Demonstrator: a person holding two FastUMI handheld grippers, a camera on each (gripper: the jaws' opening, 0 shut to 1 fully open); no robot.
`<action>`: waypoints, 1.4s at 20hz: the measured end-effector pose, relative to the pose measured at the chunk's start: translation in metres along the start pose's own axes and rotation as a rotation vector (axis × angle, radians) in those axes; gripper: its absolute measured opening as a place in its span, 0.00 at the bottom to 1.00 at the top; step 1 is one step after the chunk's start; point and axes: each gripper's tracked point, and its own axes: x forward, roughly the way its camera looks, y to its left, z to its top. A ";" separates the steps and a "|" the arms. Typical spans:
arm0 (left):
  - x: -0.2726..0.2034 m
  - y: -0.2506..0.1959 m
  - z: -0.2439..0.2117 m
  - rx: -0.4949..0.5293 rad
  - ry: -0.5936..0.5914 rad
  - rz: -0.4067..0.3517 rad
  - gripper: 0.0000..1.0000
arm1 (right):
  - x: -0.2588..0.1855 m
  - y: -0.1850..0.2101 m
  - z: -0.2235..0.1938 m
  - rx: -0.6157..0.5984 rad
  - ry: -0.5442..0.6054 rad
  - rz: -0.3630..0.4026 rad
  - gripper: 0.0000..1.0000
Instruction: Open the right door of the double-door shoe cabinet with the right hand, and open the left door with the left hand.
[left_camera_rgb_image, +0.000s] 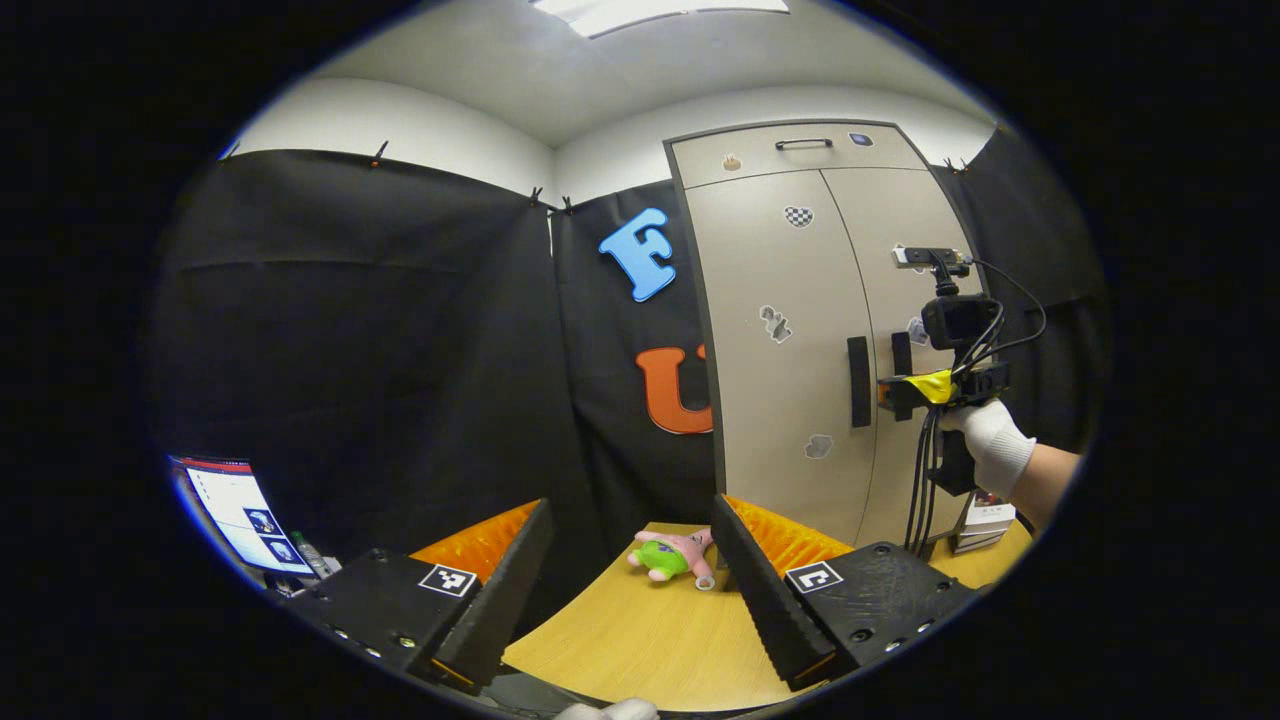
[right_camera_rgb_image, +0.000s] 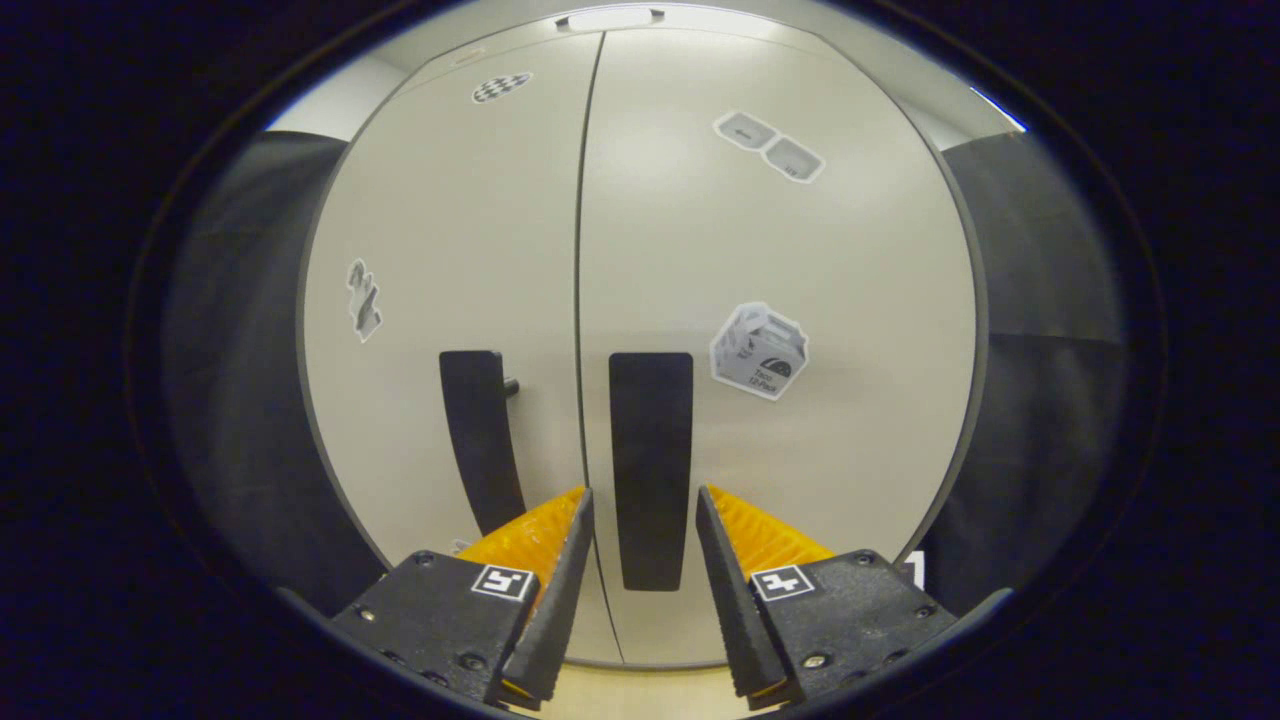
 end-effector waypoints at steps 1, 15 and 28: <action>0.000 0.000 -0.002 -0.002 0.003 0.005 0.96 | 0.002 -0.001 0.001 -0.001 0.001 -0.008 0.61; 0.002 -0.006 -0.003 -0.021 -0.014 -0.016 0.96 | 0.003 -0.008 0.000 -0.032 0.011 0.017 0.28; 0.003 -0.018 -0.001 -0.029 -0.041 -0.104 0.96 | -0.063 -0.030 -0.013 -0.055 0.016 0.051 0.24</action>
